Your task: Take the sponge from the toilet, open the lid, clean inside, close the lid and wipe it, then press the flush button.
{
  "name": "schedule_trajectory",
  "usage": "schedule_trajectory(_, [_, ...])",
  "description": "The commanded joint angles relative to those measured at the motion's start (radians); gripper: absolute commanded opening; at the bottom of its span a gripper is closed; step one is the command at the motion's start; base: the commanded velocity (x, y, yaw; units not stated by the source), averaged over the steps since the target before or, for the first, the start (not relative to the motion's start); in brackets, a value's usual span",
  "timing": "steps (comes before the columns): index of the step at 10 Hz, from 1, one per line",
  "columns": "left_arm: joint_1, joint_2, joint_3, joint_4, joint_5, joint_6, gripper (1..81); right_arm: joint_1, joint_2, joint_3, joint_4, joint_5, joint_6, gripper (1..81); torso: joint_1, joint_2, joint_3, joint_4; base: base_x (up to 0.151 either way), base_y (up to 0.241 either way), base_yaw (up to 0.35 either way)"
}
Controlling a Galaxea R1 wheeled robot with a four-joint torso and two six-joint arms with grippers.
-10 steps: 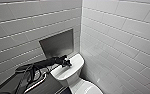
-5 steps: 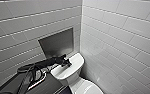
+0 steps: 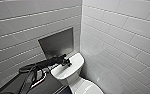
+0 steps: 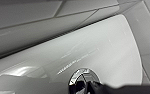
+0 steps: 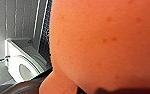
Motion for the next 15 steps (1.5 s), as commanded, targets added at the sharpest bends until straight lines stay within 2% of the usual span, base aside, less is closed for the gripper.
schedule_trajectory(1, [-0.16,0.027,-0.031,0.056,0.013,0.012,1.0,0.009,-0.023,0.04,0.002,-0.079,-0.003,1.0,0.0,0.0,0.0,0.0,0.0,0.0,0.0])
schedule_trajectory(3, [-0.15,0.042,-0.048,0.078,0.012,0.012,1.0,0.004,-0.015,0.037,0.002,-0.079,-0.003,1.0,0.0,0.0,0.0,0.0,0.0,0.0,0.0])
schedule_trajectory(4, [-0.143,0.045,-0.054,0.092,0.012,0.011,1.0,0.004,-0.012,0.036,0.0,-0.079,-0.003,1.0,0.0,0.0,-0.093,0.0,0.0,0.0,0.0])
schedule_trajectory(5, [-0.14,0.048,-0.065,0.095,0.012,0.012,1.0,0.006,-0.005,0.034,0.0,-0.079,-0.004,1.0,0.0,0.0,-0.097,0.0,0.0,0.0,0.0])
schedule_trajectory(6, [-0.14,0.047,-0.066,0.096,0.013,0.014,1.0,0.009,0.0,0.033,0.0,-0.079,-0.003,1.0,0.0,0.0,-0.018,0.0,0.0,0.0,0.0])
schedule_trajectory(9, [-0.134,0.048,-0.065,0.096,0.016,0.015,1.0,0.009,0.009,0.016,0.006,-0.079,-0.003,1.0,-0.002,0.0,-0.054,0.0,0.0,0.0,0.0])
schedule_trajectory(12, [-0.14,0.027,-0.056,0.084,0.026,0.015,1.0,0.009,0.015,0.005,0.008,-0.079,-0.003,1.0,-0.002,0.0,-0.053,0.0,0.0,0.0,0.0])
schedule_trajectory(13, [-0.15,-0.002,-0.002,0.076,0.033,0.014,1.0,0.01,0.015,0.005,0.008,-0.079,-0.003,1.0,-0.002,0.0,-0.053,0.0,0.0,0.0,0.0])
schedule_trajectory(15, [-0.191,-0.125,0.218,0.073,0.044,0.006,1.0,0.013,0.015,0.005,0.008,-0.079,-0.002,1.0,-0.002,0.0,-0.054,0.0,0.0,0.0,0.0])
